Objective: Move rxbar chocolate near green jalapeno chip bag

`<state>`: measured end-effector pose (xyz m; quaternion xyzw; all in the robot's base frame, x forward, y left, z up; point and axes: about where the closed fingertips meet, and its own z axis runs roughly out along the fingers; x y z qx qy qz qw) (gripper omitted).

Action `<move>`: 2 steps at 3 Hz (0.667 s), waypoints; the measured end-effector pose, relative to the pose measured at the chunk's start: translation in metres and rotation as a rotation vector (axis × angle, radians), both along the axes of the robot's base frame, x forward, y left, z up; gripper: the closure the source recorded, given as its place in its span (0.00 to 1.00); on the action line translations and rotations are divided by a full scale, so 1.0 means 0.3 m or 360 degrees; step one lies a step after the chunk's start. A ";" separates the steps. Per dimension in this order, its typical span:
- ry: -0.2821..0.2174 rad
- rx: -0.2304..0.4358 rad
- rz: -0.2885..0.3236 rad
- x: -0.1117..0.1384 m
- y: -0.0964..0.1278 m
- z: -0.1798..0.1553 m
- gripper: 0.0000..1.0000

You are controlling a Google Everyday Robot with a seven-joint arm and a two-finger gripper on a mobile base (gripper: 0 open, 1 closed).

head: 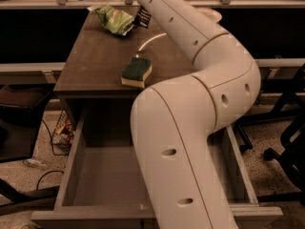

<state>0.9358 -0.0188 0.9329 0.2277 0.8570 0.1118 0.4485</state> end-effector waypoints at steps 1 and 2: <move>0.0005 -0.0010 0.0006 0.001 0.001 -0.008 0.23; 0.0011 -0.0023 0.0013 0.003 0.002 -0.018 0.01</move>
Offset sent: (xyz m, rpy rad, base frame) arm 0.0004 0.0002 -0.0022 -0.0059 0.0028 0.0035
